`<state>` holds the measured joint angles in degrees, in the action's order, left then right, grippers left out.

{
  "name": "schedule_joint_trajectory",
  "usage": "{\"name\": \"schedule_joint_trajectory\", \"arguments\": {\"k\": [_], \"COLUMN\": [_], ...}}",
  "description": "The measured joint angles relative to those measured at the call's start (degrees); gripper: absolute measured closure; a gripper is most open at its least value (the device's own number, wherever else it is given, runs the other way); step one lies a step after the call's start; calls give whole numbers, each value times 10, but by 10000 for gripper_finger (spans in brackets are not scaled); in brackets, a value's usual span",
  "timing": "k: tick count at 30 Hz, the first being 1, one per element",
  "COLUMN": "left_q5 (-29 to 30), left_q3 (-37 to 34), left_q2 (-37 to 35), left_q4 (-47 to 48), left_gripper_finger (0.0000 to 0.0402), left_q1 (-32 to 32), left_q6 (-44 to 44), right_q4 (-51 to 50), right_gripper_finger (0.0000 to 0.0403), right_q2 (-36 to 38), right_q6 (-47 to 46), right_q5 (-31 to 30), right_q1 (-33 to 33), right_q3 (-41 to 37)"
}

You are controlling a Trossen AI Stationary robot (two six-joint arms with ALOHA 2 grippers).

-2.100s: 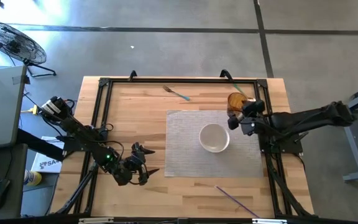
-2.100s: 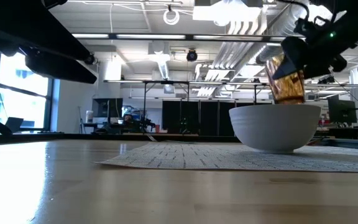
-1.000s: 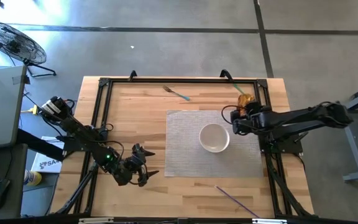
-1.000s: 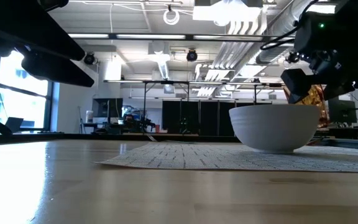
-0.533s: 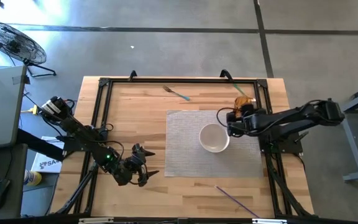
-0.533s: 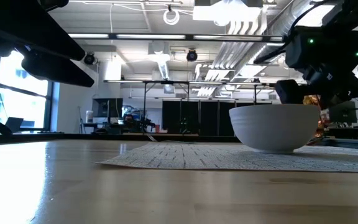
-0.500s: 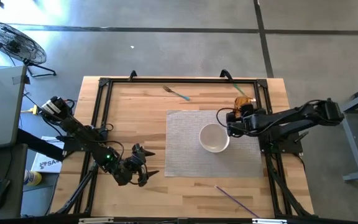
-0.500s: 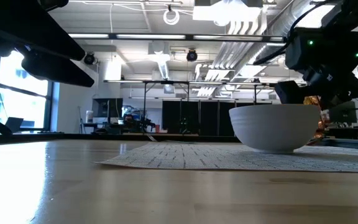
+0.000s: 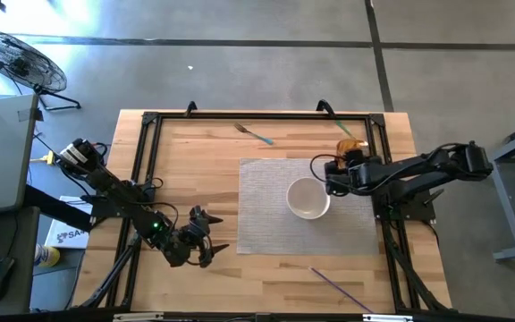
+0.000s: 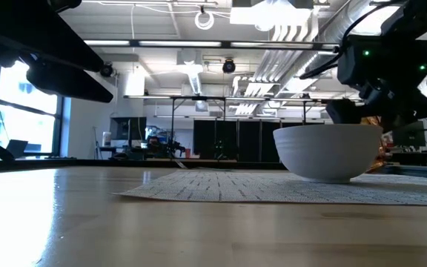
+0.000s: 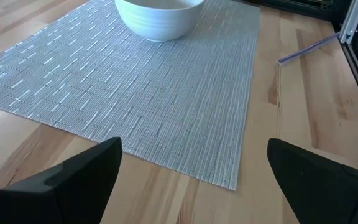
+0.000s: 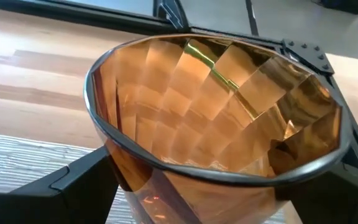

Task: Pick & Place Utensil
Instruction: Put the brown cup on the gray mat to the top right of the white bowl

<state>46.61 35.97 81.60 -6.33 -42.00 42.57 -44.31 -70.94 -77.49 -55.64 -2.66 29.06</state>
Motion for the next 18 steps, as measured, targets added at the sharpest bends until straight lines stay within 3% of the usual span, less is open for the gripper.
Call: {"name": "schedule_joint_trajectory", "arguments": {"k": [18], "left_q5": [-6], "left_q3": [0], "left_q2": [0], "left_q4": [0], "left_gripper_finger": [5], "left_q1": [0], "left_q6": [2], "right_q4": [15], "right_gripper_finger": [22], "right_q2": [-29], "right_q6": [17], "right_q5": [11], "right_q1": [0], "right_q3": [0]}}
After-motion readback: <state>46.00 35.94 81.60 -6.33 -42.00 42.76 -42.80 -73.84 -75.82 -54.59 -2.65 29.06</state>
